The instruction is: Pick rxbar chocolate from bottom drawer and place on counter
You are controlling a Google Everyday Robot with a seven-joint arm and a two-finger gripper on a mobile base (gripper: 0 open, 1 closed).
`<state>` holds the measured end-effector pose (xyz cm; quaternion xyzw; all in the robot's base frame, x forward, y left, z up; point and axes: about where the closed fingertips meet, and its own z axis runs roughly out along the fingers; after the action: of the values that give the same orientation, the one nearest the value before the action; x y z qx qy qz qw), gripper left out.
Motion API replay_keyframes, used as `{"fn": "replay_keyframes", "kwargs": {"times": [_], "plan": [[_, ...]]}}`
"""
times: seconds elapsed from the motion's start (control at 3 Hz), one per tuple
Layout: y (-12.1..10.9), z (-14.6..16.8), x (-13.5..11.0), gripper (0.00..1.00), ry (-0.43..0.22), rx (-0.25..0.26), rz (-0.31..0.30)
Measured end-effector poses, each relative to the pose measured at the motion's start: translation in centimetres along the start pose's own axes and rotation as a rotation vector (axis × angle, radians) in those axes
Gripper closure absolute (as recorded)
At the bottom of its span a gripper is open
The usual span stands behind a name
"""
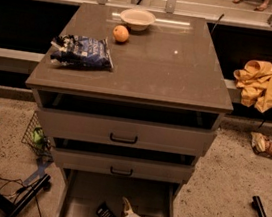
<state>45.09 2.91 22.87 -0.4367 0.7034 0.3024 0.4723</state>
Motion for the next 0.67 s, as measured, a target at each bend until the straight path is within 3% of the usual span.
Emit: {"fn": "replay_keyframes", "kwargs": {"times": [0.67], "plan": [[0.3,4.9,4.7,0.00,0.205,0.053,-0.098]]}}
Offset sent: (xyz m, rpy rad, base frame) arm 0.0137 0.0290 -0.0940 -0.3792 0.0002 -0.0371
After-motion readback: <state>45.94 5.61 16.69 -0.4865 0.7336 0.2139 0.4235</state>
